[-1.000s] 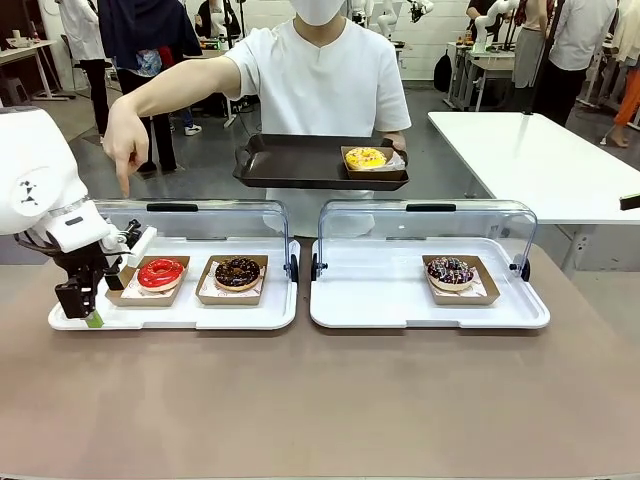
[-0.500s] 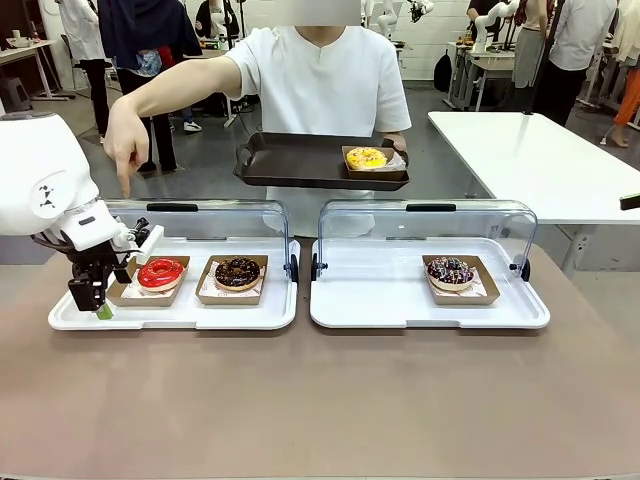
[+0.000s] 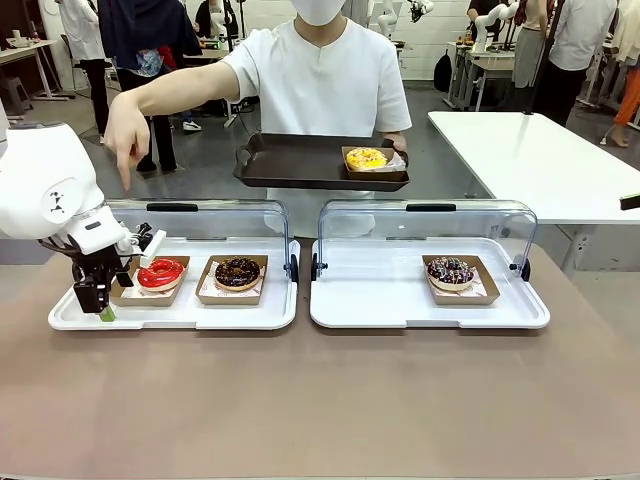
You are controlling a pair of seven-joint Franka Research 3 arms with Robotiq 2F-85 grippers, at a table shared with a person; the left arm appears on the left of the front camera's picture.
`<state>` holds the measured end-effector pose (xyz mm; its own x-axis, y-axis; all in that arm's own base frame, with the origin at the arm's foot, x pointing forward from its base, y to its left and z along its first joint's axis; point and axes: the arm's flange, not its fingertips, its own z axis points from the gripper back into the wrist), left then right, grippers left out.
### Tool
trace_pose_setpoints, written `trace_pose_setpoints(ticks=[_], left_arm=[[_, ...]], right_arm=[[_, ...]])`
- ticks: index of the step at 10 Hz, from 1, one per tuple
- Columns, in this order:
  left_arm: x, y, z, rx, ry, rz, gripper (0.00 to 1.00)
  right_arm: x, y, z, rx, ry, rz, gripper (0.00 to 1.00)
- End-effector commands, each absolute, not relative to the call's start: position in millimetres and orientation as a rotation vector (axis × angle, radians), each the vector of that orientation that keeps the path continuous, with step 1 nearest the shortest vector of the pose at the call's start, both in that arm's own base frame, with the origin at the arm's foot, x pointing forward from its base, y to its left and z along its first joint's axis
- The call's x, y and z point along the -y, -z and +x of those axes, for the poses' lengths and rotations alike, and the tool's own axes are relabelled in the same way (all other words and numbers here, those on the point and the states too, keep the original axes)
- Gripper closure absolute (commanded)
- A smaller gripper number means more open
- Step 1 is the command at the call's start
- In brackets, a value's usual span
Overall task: Provide the desired donut to the person.
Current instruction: Pick up and lift the Paper togo box containing the Donut pointed at by the person.
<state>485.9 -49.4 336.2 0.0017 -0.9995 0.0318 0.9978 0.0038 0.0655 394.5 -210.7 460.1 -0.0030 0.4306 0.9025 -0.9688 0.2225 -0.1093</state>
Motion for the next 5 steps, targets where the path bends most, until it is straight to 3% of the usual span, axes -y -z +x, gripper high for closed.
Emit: trace_pose_setpoints(ticks=[1,3,4,5], left_arm=[[48.8,-328.9,495.8,0.075,1.573,0.043,0.00],[48.4,-327.8,502.4,0.075,1.574,0.040,0.00],[49.4,-325.6,501.8,0.096,1.580,0.038,0.33],[49.5,-324.4,500.1,0.093,1.577,0.042,0.54]], right_arm=[[210.3,-460.9,393.8,1.018,-1.230,0.698,0.00],[210.3,-460.9,393.8,1.018,-1.230,0.698,0.00],[210.3,-460.9,393.8,1.018,-1.230,0.698,0.00],[210.3,-460.9,393.8,1.018,-1.230,0.698,0.00]])
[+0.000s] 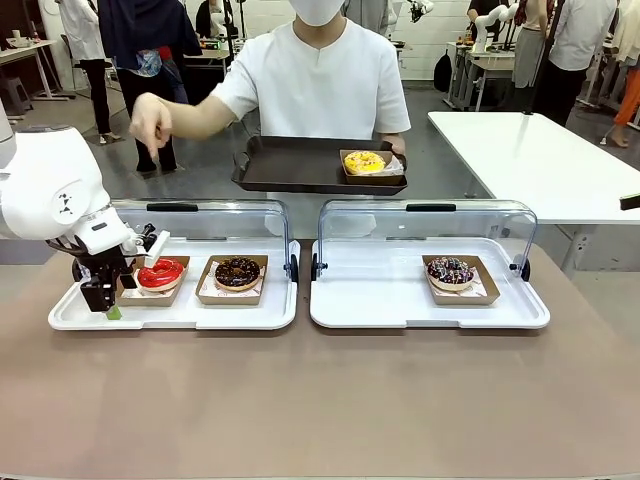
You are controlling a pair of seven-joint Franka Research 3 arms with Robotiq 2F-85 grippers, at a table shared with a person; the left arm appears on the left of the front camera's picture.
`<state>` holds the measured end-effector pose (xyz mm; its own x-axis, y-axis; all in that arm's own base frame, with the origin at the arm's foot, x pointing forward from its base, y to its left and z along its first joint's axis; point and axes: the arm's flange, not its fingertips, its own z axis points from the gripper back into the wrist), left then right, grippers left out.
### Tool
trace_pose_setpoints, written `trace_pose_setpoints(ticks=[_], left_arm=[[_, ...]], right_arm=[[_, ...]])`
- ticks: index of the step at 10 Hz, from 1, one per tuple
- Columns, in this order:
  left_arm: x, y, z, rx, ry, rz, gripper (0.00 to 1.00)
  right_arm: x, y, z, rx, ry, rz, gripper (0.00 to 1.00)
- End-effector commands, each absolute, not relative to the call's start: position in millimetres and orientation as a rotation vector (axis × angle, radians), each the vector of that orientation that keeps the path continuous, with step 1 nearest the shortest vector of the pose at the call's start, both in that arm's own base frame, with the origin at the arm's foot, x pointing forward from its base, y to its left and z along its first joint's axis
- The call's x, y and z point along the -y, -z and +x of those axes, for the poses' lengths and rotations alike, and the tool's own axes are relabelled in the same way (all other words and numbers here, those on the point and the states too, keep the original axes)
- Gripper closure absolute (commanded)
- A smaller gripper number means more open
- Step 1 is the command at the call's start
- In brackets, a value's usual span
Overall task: Provide the desired donut to the person.
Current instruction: Pick up and lift the Paper togo box containing the Donut pointed at by the person.
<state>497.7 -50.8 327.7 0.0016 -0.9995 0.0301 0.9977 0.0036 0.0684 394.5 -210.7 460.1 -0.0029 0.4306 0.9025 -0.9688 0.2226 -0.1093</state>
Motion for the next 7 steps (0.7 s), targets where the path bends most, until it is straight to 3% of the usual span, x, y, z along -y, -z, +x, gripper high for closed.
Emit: trace_pose_setpoints(ticks=[1,2,3,4,7], left_arm=[[49.2,-325.2,501.8,0.091,1.577,0.039,0.54],[49.2,-326.6,503.1,0.091,1.581,0.039,1.00],[49.0,-326.1,501.8,0.094,1.577,0.037,0.70],[48.8,-325.0,499.9,0.097,1.566,0.035,1.00],[47.1,-326.3,500.8,0.094,1.566,0.030,1.00]], right_arm=[[210.3,-460.9,393.8,1.018,-1.230,0.698,0.00],[210.3,-460.9,393.8,1.018,-1.230,0.698,0.00],[210.3,-460.9,393.8,1.018,-1.230,0.698,0.00],[210.3,-460.9,393.8,1.018,-1.230,0.698,0.00],[210.3,-460.9,393.8,1.018,-1.230,0.698,0.00]])
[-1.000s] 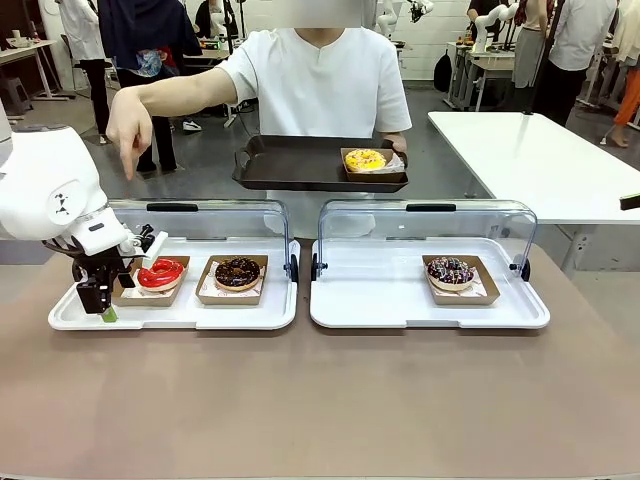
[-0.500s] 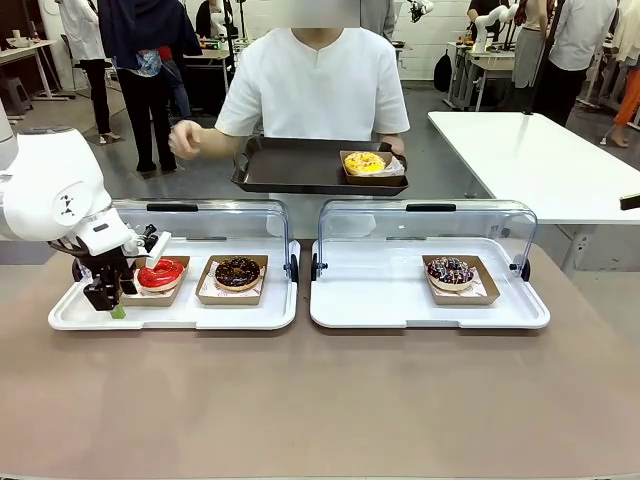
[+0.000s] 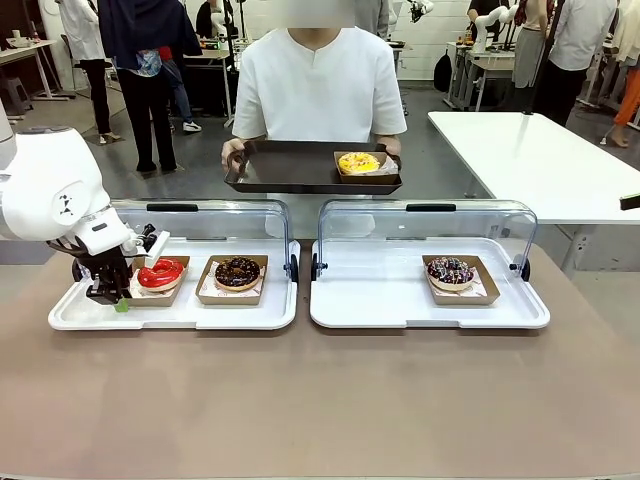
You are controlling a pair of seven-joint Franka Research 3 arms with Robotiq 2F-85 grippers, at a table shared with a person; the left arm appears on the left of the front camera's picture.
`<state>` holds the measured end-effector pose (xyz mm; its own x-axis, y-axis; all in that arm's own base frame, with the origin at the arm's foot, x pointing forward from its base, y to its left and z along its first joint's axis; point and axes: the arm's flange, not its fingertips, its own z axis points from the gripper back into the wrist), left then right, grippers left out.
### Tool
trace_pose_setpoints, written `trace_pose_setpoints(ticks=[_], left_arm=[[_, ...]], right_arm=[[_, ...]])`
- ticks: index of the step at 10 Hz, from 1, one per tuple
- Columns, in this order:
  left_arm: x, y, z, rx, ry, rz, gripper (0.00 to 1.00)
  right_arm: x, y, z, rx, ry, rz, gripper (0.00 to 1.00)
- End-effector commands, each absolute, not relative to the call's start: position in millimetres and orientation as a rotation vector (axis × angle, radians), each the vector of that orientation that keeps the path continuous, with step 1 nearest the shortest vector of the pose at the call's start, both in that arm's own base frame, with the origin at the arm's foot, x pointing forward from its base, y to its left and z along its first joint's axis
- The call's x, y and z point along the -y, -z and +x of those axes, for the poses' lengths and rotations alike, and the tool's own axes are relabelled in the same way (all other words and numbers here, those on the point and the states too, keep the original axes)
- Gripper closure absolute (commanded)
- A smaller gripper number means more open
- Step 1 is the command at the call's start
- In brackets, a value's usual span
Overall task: Provide the desired donut to the person.
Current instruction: Pick up and lift the Paper togo box containing the Donut pointed at by the person.
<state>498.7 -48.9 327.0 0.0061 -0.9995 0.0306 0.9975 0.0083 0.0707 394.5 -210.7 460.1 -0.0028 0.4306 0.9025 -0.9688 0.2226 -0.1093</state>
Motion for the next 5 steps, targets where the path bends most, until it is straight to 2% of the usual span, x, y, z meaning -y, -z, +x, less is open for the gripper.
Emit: trace_pose_setpoints(ticks=[1,5], left_arm=[[46,-328,500,0.096,1.565,0.030,1.00],[47,-343,478,0.072,1.571,0.067,1.00]], right_arm=[[210,-461,394,1.018,-1.230,0.698,0.00],[210,-461,394,1.018,-1.230,0.698,0.00]])
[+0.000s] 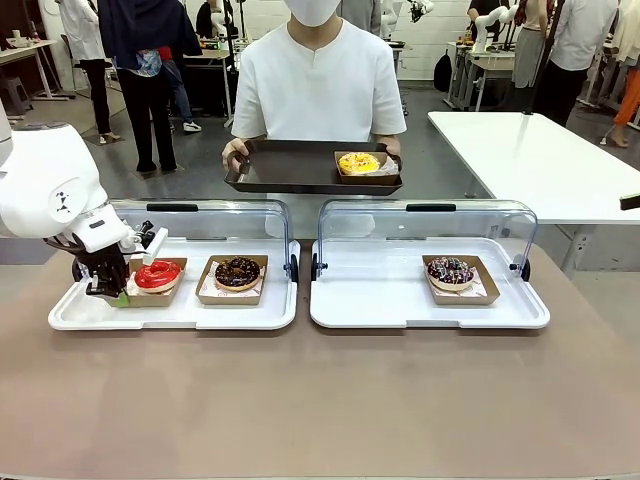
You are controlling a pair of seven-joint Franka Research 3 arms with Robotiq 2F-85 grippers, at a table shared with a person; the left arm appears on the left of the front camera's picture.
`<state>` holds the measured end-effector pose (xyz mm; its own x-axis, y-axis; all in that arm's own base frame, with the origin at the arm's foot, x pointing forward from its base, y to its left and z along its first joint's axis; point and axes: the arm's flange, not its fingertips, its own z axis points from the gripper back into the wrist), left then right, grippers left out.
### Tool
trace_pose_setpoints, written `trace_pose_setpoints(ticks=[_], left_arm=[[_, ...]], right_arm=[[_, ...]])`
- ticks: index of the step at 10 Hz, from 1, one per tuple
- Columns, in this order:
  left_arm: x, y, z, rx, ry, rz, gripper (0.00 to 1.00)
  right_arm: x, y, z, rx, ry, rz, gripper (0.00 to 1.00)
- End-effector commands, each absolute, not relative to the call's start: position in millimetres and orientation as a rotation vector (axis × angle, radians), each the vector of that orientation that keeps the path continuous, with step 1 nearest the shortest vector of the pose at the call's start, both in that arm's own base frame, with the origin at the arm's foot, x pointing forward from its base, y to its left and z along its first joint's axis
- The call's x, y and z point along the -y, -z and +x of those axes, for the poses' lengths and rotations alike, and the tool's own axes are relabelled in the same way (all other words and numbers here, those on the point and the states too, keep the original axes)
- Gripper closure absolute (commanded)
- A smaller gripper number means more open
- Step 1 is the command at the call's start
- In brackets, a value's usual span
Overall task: Provide the desired donut to the person.
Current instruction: Pick up and lift the Paper togo box containing the Donut pointed at by the person.
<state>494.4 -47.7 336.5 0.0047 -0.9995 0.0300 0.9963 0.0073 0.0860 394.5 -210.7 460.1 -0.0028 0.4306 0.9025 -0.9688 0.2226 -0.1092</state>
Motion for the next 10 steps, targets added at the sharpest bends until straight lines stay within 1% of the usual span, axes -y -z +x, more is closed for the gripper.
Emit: trace_pose_setpoints(ticks=[1,2,4,7,10], left_arm=[[49,-359,462,0.037,1.592,0.103,1.00],[50,-375,439,0.028,1.573,0.152,1.00],[48,-409,395,-0.005,1.549,0.176,1.00],[42,-444,345,0.028,1.569,0.193,1.00],[41,-510,334,0.089,1.515,0.170,1.00]], right_arm=[[210,-461,394,1.018,-1.230,0.698,0.00],[210,-461,394,1.018,-1.230,0.698,0.00],[210,-461,394,1.018,-1.230,0.698,0.00],[210,-461,394,1.018,-1.230,0.698,0.00],[210,-461,394,1.018,-1.230,0.698,0.00]])
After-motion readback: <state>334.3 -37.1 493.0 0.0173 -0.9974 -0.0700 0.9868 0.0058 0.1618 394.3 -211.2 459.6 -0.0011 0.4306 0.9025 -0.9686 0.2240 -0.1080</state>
